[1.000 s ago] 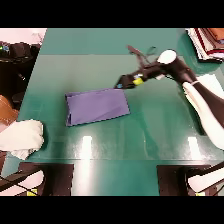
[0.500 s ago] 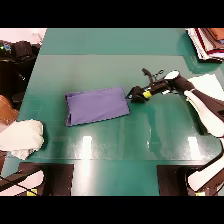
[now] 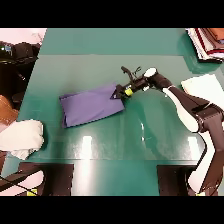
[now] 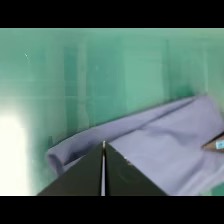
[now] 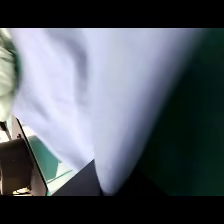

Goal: Fold the shirts.

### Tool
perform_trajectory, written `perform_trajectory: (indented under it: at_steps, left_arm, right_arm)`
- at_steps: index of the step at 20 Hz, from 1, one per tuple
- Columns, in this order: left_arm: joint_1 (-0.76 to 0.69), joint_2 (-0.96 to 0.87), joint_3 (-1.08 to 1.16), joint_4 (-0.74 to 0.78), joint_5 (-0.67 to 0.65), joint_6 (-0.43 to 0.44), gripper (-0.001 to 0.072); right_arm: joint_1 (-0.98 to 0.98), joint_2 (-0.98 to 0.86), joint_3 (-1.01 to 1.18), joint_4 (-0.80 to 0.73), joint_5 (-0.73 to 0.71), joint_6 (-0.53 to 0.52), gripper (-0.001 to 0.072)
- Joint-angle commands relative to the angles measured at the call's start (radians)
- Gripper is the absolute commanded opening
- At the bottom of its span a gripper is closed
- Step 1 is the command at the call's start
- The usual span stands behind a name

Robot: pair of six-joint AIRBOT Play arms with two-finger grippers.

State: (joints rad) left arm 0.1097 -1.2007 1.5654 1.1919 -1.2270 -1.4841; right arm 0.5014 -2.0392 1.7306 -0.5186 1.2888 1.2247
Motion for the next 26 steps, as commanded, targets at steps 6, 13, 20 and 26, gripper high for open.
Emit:
perform_trajectory:
  at_steps: [6,13,20,26]
  left_arm:
    - [-0.251,-0.001,0.000,0.003,0.082,0.000,0.0025]
    - [-0.329,-0.002,0.000,-0.003,0.140,-0.009,0.0025]
    - [-0.329,-0.003,0.000,-0.003,0.146,-0.009,0.0025]
    - [-0.329,-0.005,0.000,-0.002,0.145,-0.008,0.0025]
  right_arm:
    - [-0.370,0.259,0.132,-0.290,0.006,0.135,0.0014]
    - [-0.828,0.389,0.132,-0.354,0.003,0.210,0.0014]
    - [-0.954,0.425,0.134,-0.340,-0.021,0.212,0.0014]
    - [-0.992,0.574,0.133,-0.348,-0.039,0.212,0.0014]
